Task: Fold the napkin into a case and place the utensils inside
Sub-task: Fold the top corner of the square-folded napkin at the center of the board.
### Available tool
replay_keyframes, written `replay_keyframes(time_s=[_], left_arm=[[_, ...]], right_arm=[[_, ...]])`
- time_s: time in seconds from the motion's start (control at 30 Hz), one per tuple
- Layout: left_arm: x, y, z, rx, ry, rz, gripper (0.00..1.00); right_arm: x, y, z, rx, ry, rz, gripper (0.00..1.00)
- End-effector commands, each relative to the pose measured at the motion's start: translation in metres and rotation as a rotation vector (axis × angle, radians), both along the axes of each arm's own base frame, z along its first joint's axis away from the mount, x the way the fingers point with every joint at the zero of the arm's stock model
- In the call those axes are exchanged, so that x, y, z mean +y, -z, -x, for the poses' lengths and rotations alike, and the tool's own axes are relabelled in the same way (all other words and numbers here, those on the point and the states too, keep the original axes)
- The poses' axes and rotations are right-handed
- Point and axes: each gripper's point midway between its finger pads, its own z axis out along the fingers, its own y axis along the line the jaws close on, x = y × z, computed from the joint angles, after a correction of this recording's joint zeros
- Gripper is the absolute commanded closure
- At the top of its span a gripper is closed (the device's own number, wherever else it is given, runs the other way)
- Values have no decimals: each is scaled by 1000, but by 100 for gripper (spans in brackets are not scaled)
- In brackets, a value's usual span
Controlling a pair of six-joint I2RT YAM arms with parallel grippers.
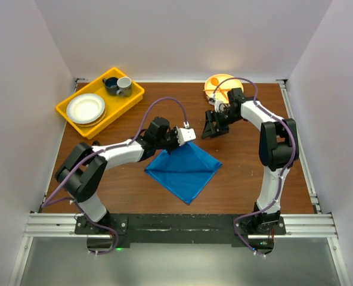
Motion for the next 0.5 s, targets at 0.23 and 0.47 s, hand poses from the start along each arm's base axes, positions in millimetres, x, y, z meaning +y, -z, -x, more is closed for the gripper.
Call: replay_keyframes(time_s=[0.23, 0.47], left_arm=[[6, 11, -41, 107, -134, 68, 100], [12, 20, -52, 121, -210, 76, 100]], right_arm=[[4, -11, 12, -27, -56, -23, 32], [2, -4, 20, -3, -69, -19, 36]])
